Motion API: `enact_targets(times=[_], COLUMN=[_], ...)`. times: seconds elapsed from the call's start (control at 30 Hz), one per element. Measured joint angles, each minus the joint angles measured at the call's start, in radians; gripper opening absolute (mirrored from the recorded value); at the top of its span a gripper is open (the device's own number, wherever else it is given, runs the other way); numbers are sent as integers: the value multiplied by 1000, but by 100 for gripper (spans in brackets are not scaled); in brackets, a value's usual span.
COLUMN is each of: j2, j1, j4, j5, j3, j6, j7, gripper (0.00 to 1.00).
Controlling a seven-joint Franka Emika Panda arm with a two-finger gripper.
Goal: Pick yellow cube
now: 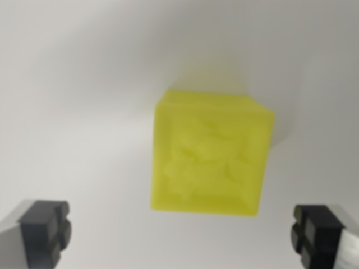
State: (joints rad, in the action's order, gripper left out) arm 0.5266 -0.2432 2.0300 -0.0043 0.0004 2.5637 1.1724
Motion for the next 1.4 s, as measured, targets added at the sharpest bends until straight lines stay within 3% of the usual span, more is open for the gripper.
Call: enact_targets(times=[0.33, 1.07, 1.1, 1.4], j2=[51, 158, 158, 129], j1=[-19, -20, -20, -20], j4=[-18, -50, -50, -40], j5=[2, 2, 2, 2], j3=[1, 1, 1, 1], j6=[27, 100, 100, 81], j7=[23, 31, 31, 31], gripper=[100, 100, 0, 0])
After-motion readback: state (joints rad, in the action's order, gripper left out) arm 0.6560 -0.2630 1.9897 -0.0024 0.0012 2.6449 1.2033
